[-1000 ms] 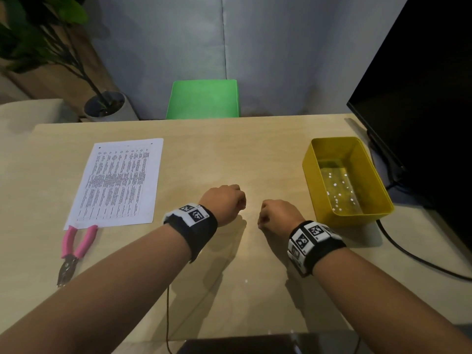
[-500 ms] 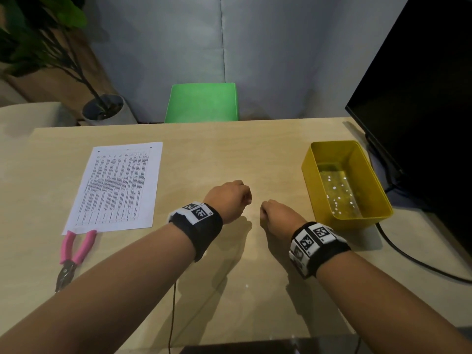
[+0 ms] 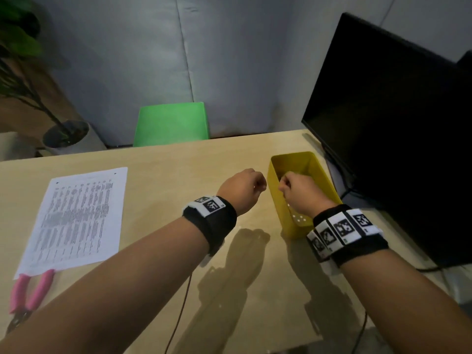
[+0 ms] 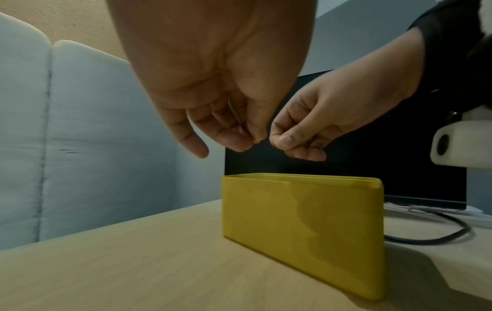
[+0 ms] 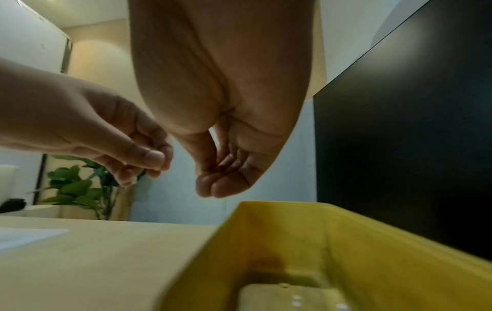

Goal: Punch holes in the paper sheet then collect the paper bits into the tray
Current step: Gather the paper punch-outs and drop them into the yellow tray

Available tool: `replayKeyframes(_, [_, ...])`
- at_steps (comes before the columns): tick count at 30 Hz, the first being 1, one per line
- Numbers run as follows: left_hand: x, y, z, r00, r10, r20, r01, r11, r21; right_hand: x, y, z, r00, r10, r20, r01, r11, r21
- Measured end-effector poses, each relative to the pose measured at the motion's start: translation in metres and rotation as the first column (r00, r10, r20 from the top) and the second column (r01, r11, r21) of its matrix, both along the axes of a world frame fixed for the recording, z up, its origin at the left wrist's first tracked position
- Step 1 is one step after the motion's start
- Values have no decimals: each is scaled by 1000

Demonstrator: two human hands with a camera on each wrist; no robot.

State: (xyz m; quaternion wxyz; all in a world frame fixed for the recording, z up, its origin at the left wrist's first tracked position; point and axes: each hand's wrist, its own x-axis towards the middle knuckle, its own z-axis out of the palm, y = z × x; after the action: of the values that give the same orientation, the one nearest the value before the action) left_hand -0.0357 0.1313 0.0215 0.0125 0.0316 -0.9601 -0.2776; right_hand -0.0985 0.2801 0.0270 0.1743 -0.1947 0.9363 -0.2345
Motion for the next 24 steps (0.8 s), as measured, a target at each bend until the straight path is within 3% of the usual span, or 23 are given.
replayKeyframes(4, [-24, 36, 2, 997, -79, -9, 79, 997, 6, -17, 36, 0, 996, -85, -8, 85, 996, 35])
replayKeyframes(10, [-43, 72, -10, 976, -194, 93, 201, 978, -64, -19, 59, -6, 999, -43, -25, 45, 997, 69])
replayKeyframes(13, [-45, 73, -15, 982, -169, 82, 176, 981, -79, -18, 61, -10, 998, -56, -35, 58, 996, 65])
replayKeyframes(18, [-40, 56, -13, 995, -100, 24, 102, 988, -114, -16, 52, -7, 995, -52, -80, 56, 997, 46])
replayKeyframes(24, [0, -8, -10, 992, -30, 126, 63, 963, -262, 15, -1, 7, 983, 155, -94, -159, 987, -29])
